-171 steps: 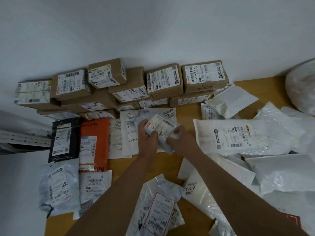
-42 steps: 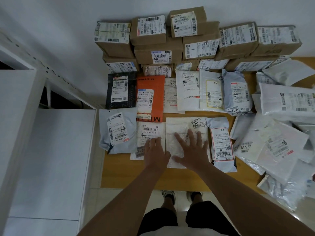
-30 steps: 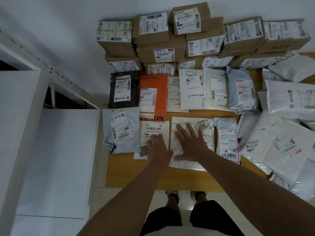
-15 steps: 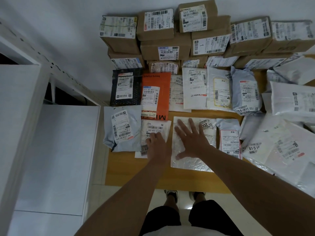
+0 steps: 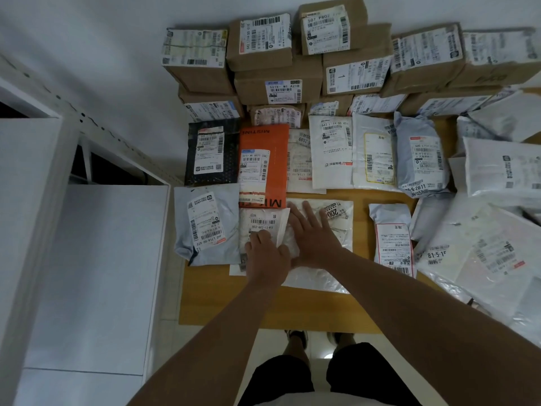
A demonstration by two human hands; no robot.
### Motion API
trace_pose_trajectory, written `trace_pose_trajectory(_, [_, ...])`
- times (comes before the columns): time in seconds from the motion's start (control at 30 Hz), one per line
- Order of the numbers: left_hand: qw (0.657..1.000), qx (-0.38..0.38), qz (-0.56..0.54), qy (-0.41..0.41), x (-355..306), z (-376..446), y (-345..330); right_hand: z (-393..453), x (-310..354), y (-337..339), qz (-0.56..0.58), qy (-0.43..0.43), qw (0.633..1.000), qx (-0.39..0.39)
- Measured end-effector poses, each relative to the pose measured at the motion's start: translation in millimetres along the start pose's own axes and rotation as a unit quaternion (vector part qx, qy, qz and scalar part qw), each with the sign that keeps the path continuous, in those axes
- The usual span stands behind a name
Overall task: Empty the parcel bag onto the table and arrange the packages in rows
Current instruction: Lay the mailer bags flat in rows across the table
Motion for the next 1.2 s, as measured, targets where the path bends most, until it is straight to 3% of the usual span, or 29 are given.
trace_pose_trajectory(0.17, [1.0,0.006,-0.001,0.004,1,-3,-3,-7,-5,12,0.078,-0.01,0.991,-0.106])
trace_pose_trajectory(0.27, [1.0,0.018,0.011,0.01,1,-4,-6,-33,-18,15,0.055,-0.082,0.979,-0.178])
trace_pose_trajectory(0.3, [1.0,0.021,0.012,0.01,0,-5,-7,-43,-25,8,0.055,-0.122,0.976,-0.172])
trace_pose_trajectory(0.37, [0.999,0.026,0.017,0.009,-1,-5,-8,-54,-35,-16,0.064,-0.173,0.979,-0.083])
trace_pose_trajectory(0.47, [0.999,0.036,0.021,0.009,-3,-5,-9,-50,-37,-34,0.045,-0.156,0.987,-0.01])
trace_pose_trajectory(1.2, [0.999,0.037,0.023,0.012,-4,-8,-12,-28,-22,-16,0.072,-0.118,0.99,0.002])
Point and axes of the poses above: each hand's wrist, its own z-axis towards the middle knuckle, its own y-axis out of the back of the hand, x = y × z, the point moved 9 cm from there along z, towards the middle knuckle, and after that the axes turned 10 degrees about -z, right-handed, at the moved point
